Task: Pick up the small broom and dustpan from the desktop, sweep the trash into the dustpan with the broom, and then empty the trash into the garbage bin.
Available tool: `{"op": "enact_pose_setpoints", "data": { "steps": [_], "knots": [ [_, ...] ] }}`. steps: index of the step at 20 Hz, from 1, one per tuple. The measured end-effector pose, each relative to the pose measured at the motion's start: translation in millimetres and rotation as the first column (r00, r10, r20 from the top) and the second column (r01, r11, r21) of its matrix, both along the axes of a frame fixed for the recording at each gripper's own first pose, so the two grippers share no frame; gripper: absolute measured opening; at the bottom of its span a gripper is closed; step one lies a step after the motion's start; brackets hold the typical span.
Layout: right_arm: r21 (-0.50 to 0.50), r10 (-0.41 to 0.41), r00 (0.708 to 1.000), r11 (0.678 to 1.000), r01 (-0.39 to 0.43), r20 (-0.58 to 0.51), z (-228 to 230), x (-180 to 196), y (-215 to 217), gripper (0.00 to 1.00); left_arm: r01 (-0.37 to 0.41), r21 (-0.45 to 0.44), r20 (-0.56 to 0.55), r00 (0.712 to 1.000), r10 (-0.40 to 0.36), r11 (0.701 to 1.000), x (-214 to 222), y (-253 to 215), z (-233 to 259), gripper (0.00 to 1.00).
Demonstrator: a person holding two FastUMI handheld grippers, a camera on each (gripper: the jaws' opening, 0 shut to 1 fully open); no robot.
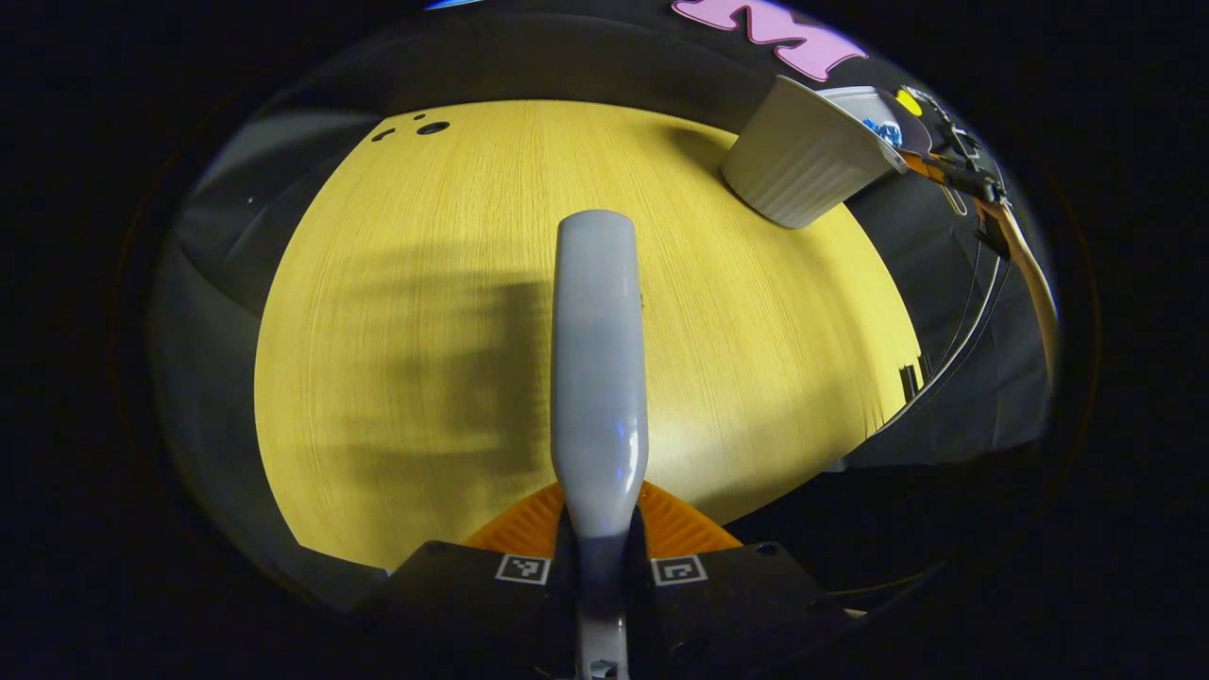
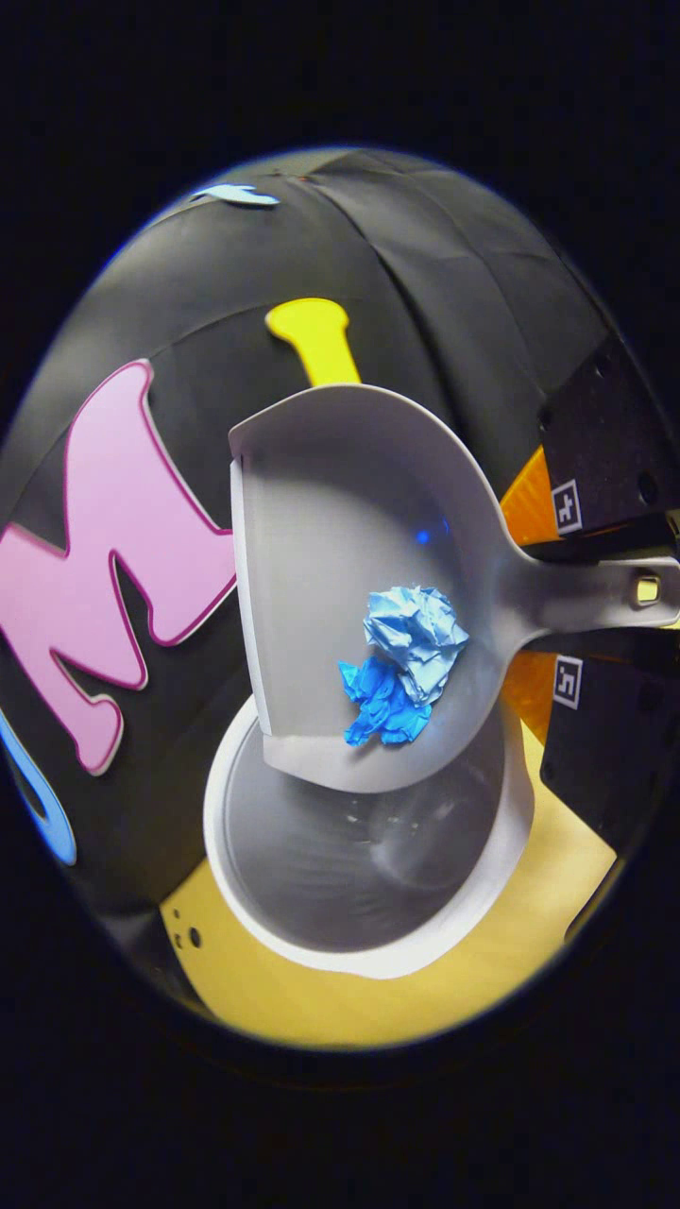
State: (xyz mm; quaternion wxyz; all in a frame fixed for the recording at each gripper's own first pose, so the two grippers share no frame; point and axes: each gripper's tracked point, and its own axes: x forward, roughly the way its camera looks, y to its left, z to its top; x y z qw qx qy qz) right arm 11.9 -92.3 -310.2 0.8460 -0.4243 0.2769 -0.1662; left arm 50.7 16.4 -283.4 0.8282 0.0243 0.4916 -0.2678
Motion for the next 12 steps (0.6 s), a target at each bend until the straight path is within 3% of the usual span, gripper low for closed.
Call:
{"op": "enact_pose_setpoints", "data": {
  "steps": [6, 12],
  "knots": [
    [-0.217, 0.032, 0.999, 0.976, -0.034, -0.011, 24.1, -7.9, -19.4, 0.32, -0.019, -0.01, -0.022, 1.0, 0.019, 1.0, -1.2, -2.7, 2.6, 0.25],
    [-0.393, 0.066, 0.997, 0.916, -0.077, -0.042, 35.6, -3.6, -18.5, 0.32, -0.018, -0.014, -0.031, 0.999, 0.017, 1.0, -0.9, -3.8, 2.7, 0.25]
  ]
}}
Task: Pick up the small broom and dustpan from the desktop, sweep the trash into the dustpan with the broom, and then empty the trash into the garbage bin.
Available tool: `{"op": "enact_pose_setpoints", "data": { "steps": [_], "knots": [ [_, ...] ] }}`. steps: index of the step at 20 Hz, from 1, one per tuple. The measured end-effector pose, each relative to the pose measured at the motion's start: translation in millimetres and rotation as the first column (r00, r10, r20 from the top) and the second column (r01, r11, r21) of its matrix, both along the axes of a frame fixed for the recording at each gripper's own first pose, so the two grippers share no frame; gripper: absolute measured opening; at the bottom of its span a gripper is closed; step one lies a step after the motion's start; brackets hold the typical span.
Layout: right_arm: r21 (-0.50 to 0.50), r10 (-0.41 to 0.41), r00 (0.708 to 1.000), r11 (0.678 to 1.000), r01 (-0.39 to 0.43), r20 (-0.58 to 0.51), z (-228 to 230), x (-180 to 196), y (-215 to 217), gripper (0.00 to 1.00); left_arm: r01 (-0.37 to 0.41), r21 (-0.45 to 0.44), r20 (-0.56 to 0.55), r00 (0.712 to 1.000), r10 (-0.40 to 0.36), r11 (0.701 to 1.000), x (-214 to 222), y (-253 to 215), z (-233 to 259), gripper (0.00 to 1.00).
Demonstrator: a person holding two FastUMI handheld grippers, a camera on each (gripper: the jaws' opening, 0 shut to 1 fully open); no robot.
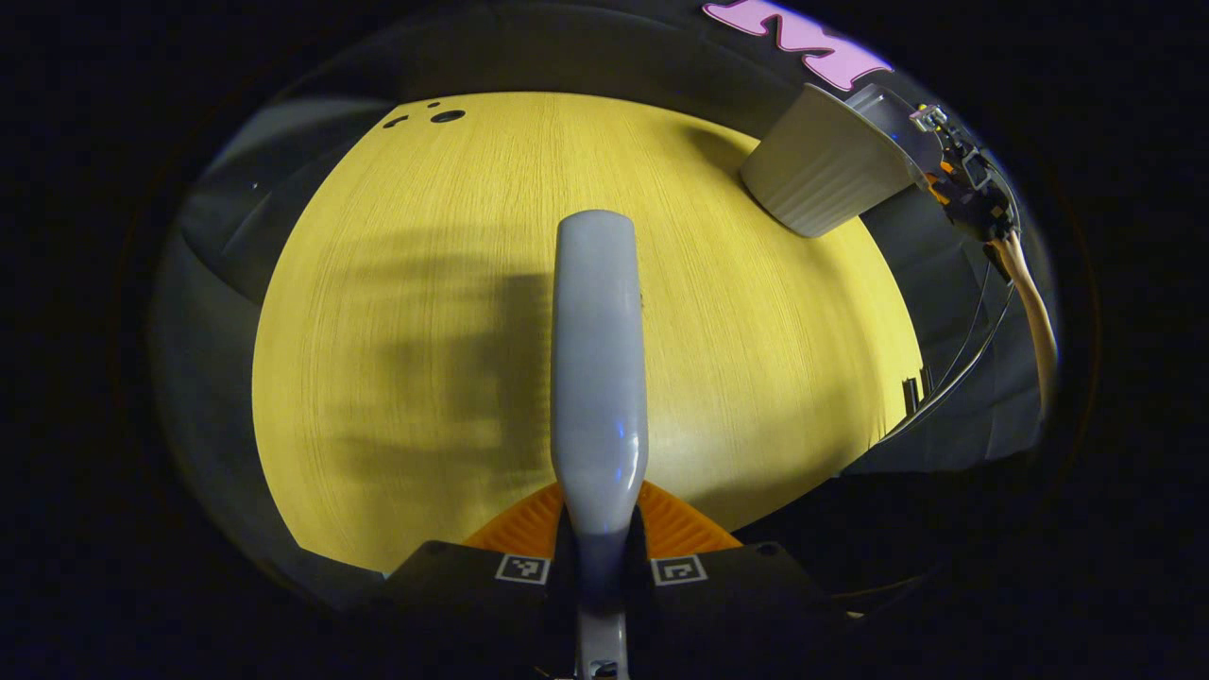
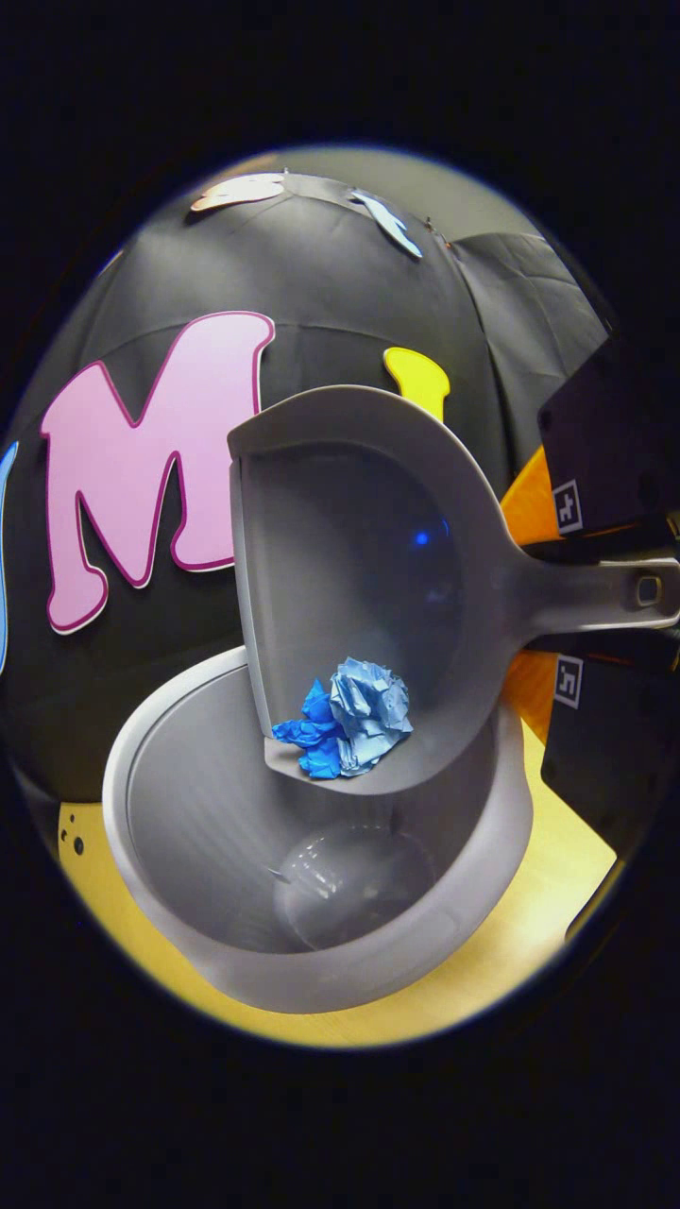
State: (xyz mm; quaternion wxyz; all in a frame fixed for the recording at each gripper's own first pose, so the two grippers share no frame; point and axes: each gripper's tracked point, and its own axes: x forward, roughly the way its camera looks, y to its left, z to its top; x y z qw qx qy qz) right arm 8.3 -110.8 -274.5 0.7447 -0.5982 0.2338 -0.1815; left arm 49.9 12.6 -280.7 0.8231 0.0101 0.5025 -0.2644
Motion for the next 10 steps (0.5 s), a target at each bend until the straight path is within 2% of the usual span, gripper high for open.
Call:
{"op": "enact_pose_setpoints", "data": {
  "steps": [2, 4, 5, 6, 7, 8, 10],
  "knots": [
    [-0.088, 0.018, 1.0, 0.996, -0.018, -0.008, 5.7, -1.0, 4.7, 0.32, -0.005, -0.021, -0.013, 1.0, 0.005, 1.0, -1.0, -1.5, 1.7, 0.22],
    [-0.17, 0.038, 0.999, 0.985, -0.041, -0.022, 11.6, 1.9, 4.9, 0.31, -0.005, -0.03, -0.025, 1.0, 0.004, 1.0, -1.0, -0.6, 1.5, 0.25],
    [-0.186, 0.045, 0.999, 0.981, -0.048, -0.02, 14.2, 3.2, 4.3, 0.31, -0.005, -0.03, -0.027, 1.0, 0.004, 1.0, -1.0, -1.5, 0.9, 0.22],
    [-0.189, 0.043, 0.999, 0.981, -0.046, -0.021, 14.4, 0.9, 2.7, 0.31, -0.004, -0.03, -0.029, 1.0, 0.004, 1.0, -1.4, -1.4, 1.0, 0.25],
    [-0.19, 0.034, 0.999, 0.981, -0.038, -0.022, 15.8, -0.6, -0.2, 0.31, -0.005, -0.027, -0.029, 1.0, 0.004, 1.0, -1.4, -1.1, 0.3, 0.21],
    [-0.205, 0.031, 0.999, 0.978, -0.036, -0.027, 17.3, -1.1, -0.5, 0.31, -0.006, -0.024, -0.029, 1.0, 0.005, 1.0, -2.0, -1.0, 0.1, 0.25],
    [-0.235, 0.036, 0.999, 0.971, -0.042, -0.031, 18.9, -2.4, 2.5, 0.32, -0.004, -0.022, -0.03, 1.0, 0.003, 1.0, -2.2, -1.4, 0.4, 0.25]
  ]
}}
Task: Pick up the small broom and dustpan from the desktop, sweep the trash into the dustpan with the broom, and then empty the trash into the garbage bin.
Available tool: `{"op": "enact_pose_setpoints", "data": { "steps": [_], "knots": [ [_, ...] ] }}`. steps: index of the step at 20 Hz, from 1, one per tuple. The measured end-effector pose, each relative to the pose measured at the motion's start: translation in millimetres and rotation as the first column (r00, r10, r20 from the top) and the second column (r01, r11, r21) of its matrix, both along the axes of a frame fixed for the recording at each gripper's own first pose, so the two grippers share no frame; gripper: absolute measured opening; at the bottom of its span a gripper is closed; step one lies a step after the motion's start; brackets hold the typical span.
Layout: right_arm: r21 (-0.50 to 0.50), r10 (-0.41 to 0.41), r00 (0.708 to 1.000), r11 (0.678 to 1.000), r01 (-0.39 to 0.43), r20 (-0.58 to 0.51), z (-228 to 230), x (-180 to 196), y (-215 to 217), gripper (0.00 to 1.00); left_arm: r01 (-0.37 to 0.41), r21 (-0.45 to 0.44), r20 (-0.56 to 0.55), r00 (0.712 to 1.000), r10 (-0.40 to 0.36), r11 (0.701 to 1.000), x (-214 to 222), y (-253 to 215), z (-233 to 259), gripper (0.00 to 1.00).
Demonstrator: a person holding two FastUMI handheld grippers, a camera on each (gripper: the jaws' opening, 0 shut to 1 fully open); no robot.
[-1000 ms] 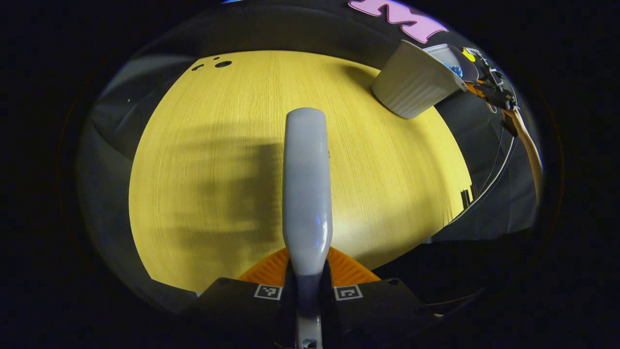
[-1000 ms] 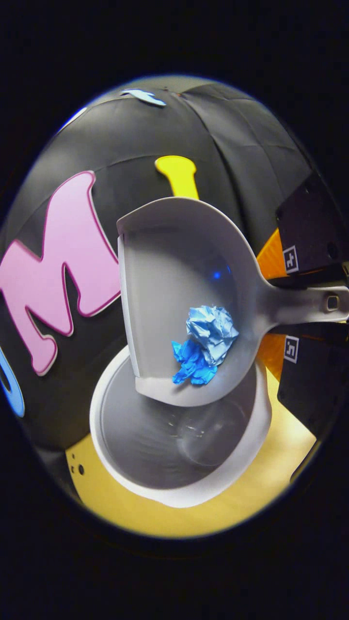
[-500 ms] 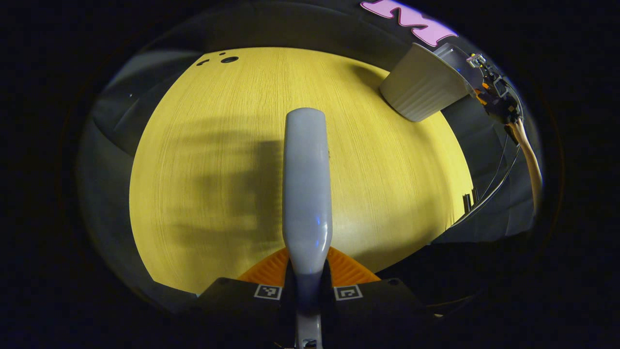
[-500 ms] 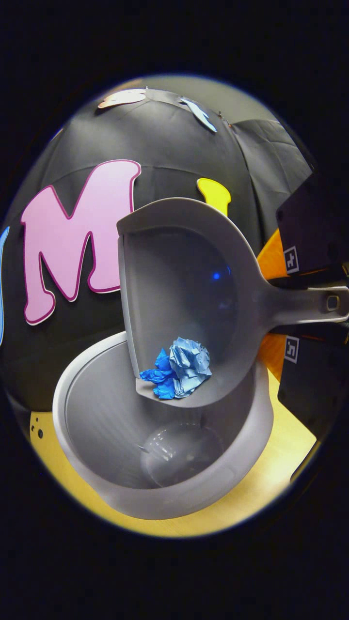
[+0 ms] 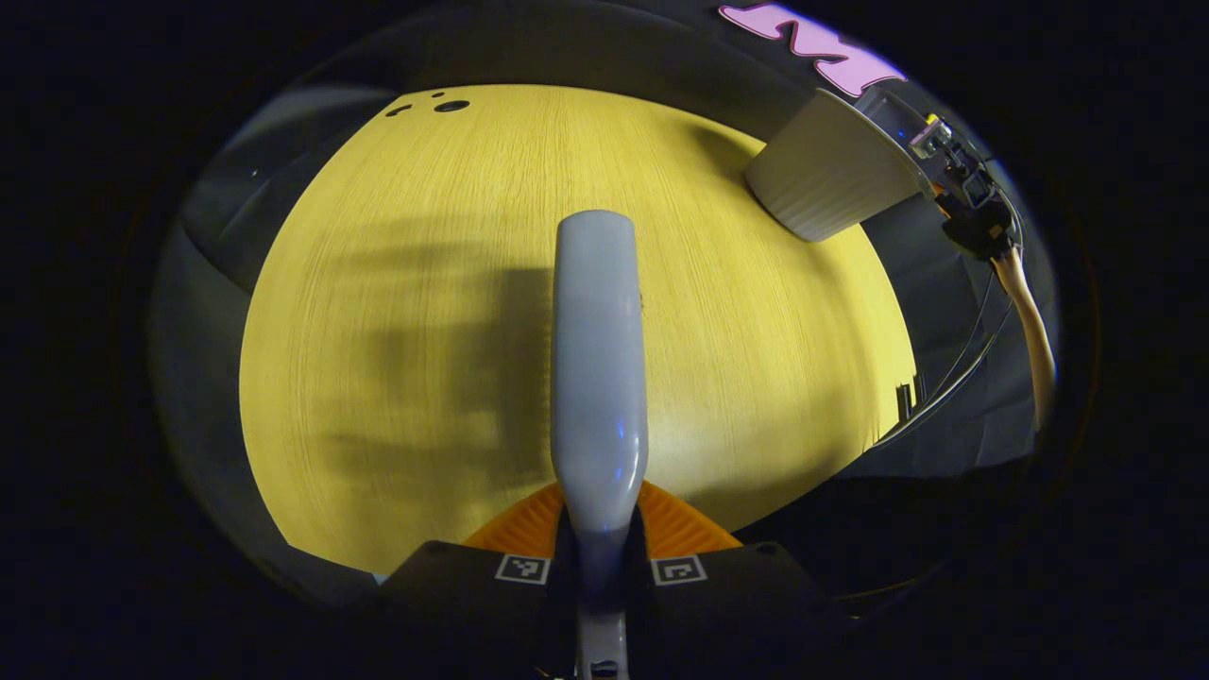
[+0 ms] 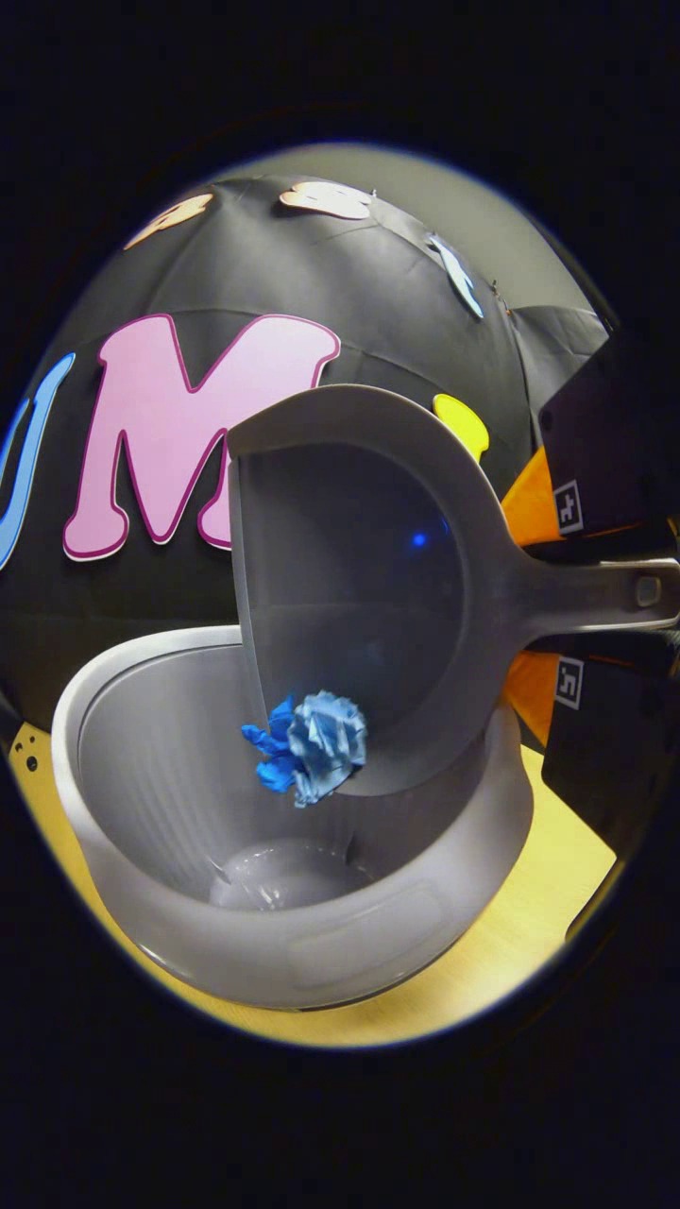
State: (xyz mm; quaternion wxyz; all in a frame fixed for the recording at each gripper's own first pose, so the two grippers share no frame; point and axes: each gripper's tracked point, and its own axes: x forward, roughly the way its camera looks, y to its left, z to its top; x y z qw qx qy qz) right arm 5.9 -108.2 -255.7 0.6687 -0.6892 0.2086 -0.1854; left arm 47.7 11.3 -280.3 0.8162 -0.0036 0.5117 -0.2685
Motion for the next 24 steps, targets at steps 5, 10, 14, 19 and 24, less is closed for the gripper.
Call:
{"op": "enact_pose_setpoints", "data": {
  "steps": [5, 10, 14, 19, 24],
  "knots": [
    [0.062, -0.006, 1.0, 0.998, 0.007, -0.008, -0.5, -0.1, -1.1, 0.32, -0.009, 0.007, 0.01, 1.0, 0.009, 1.0, -0.3, 0.9, 0.7, 0.25],
    [0.229, -0.028, 1.0, 0.973, 0.026, 0.006, 2.9, -6.3, 3.4, 0.32, -0.044, 0.012, 0.069, 0.997, 0.043, 0.999, 0.0, 0.0, 2.8, 0.24],
    [0.403, -0.071, 0.993, 0.915, 0.026, 0.097, 31.4, -15.5, 7.8, 0.32, -0.076, -0.01, 0.082, 0.994, 0.076, 0.997, -0.7, -1.5, 5.7, 0.25],
    [0.606, -0.078, 0.976, 0.793, -0.063, 0.204, 69.9, -30.9, 23.3, 0.32, -0.125, 0.005, 0.143, 0.982, 0.123, 0.992, -4.9, 0.7, 12.4, 0.24],
    [0.748, -0.08, 0.963, 0.648, -0.146, 0.258, 95.4, -34.1, 30.4, 0.32, -0.141, 0.046, 0.224, 0.966, 0.127, 0.989, -24.5, 8.4, 25.8, 0.24]
  ]
}}
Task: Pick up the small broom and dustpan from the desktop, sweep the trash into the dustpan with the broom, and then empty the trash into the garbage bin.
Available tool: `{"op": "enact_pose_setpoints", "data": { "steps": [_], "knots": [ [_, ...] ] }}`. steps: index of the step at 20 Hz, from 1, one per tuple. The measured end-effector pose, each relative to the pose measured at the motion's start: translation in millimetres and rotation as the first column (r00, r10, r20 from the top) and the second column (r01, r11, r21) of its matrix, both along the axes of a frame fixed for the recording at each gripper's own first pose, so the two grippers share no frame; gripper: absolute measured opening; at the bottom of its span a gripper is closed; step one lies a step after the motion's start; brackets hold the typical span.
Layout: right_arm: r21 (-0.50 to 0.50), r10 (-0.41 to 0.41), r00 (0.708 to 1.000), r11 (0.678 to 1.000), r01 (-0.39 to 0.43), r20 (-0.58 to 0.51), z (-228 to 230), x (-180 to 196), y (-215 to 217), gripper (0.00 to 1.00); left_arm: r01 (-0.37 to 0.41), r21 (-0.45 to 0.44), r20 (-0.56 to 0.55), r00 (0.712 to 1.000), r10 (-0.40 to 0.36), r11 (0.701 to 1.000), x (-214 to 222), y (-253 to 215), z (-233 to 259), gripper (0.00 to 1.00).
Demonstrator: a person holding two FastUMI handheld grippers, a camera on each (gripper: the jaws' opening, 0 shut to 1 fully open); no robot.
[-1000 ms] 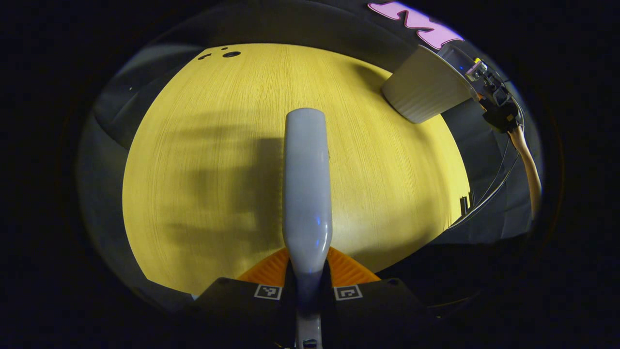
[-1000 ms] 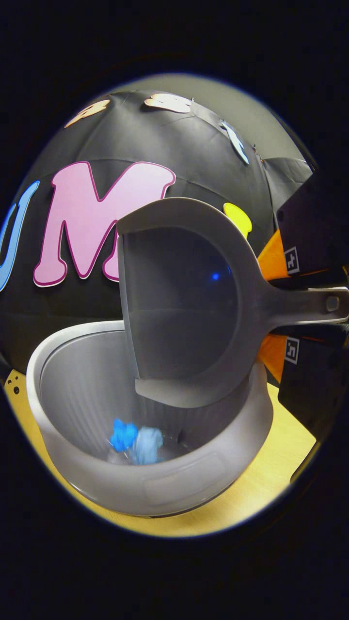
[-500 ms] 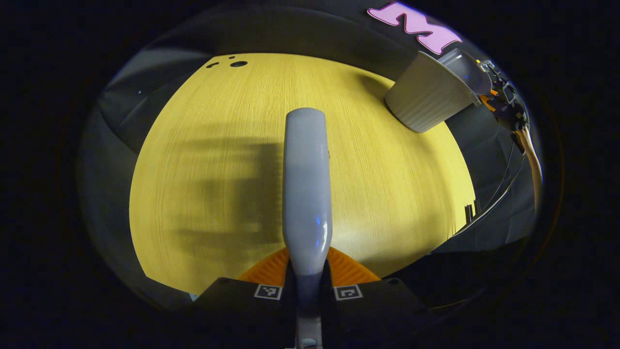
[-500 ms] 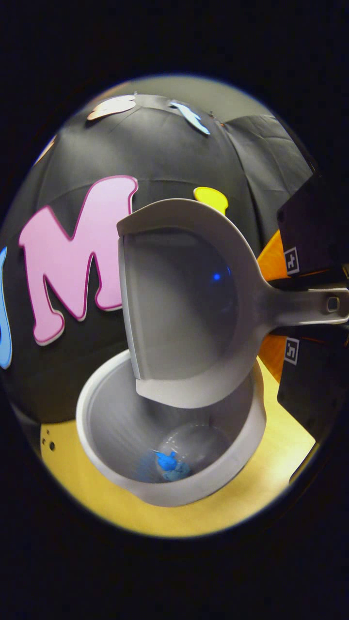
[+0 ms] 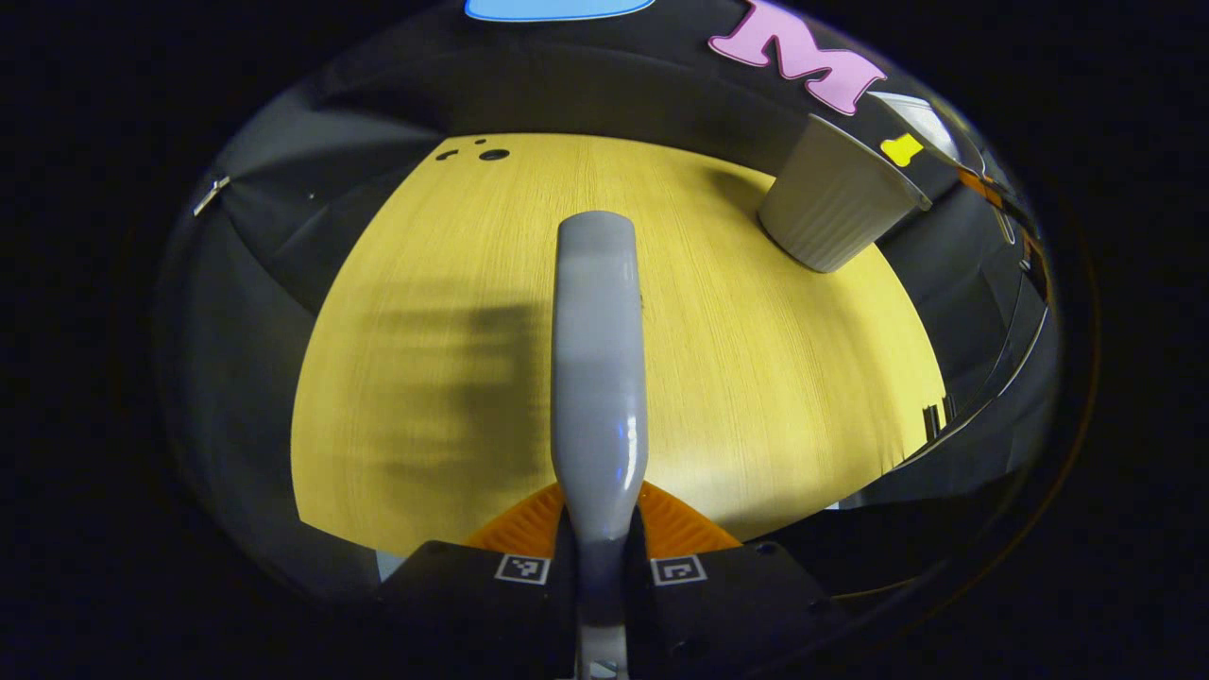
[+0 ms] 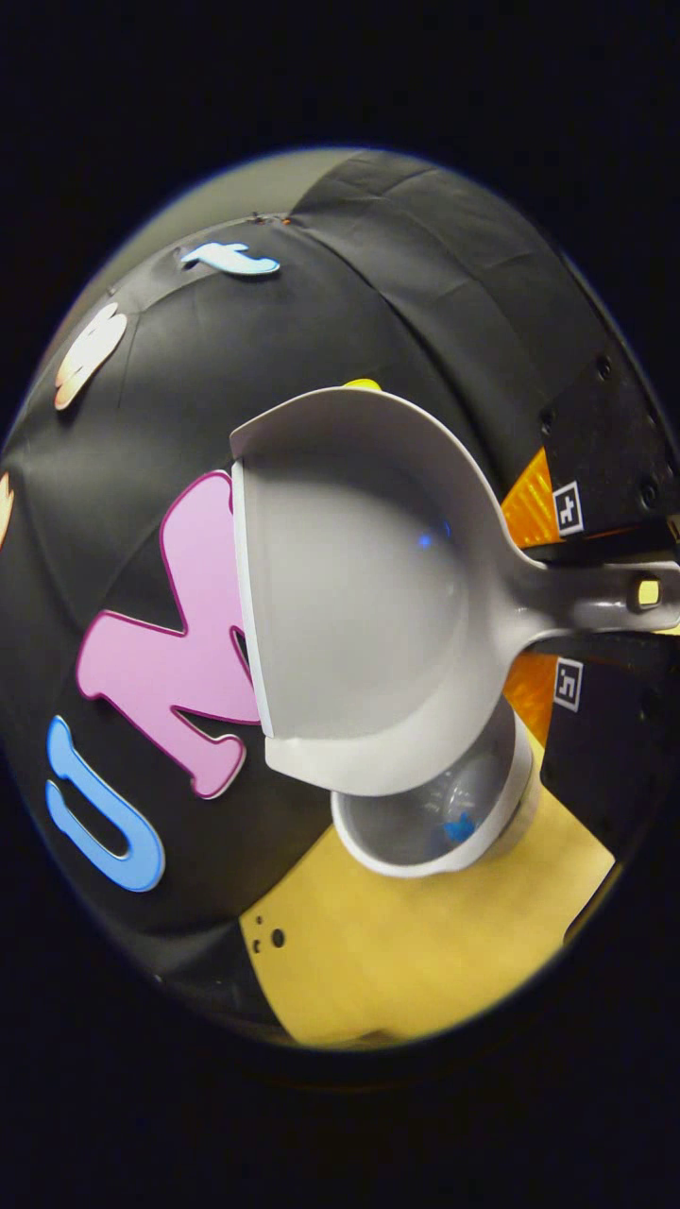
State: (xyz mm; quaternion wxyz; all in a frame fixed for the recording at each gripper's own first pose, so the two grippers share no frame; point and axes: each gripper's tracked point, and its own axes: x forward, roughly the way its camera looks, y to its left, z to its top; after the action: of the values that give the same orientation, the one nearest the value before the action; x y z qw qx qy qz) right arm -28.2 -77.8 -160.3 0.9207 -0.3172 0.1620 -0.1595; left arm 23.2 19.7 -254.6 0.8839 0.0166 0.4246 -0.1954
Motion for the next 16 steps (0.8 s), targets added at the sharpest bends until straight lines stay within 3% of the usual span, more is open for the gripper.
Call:
{"op": "enact_pose_setpoints", "data": {
  "steps": [2, 3, 7, 11, 16],
  "knots": [
    [0.057, 0.023, 1.0, 0.998, -0.024, 0.009, 8.9, -2.8, -2.2, 0.32, -0.005, 0.024, 0.028, 1.0, 0.004, 1.0, -8.0, 4.5, 4.5, 0.21],
    [0.087, 0.032, 0.999, 0.996, -0.032, 0.007, 11.3, -3.6, -1.4, 0.32, -0.006, 0.028, 0.037, 0.999, 0.005, 1.0, -11.4, 6.4, 6.6, 0.25],
    [0.248, 0.063, 0.998, 0.967, -0.058, -0.016, 28.2, -2.8, -8.0, 0.32, -0.055, 0.02, 0.074, 0.996, 0.053, 0.998, -25.1, 5.4, 6.2, 0.24],
    [0.307, 0.102, 0.994, 0.947, -0.089, -0.027, 29.3, -5.2, -6.1, 0.32, -0.082, 0.009, 0.089, 0.993, 0.081, 0.997, -35.4, 8.8, -1.7, 0.24],
    [0.487, 0.139, 0.989, 0.868, -0.095, -0.054, 37.3, -4.6, 5.1, 0.32, -0.093, 0.005, 0.114, 0.989, 0.092, 0.996, -36.5, 14.4, -4.7, 0.25]
  ]
}}
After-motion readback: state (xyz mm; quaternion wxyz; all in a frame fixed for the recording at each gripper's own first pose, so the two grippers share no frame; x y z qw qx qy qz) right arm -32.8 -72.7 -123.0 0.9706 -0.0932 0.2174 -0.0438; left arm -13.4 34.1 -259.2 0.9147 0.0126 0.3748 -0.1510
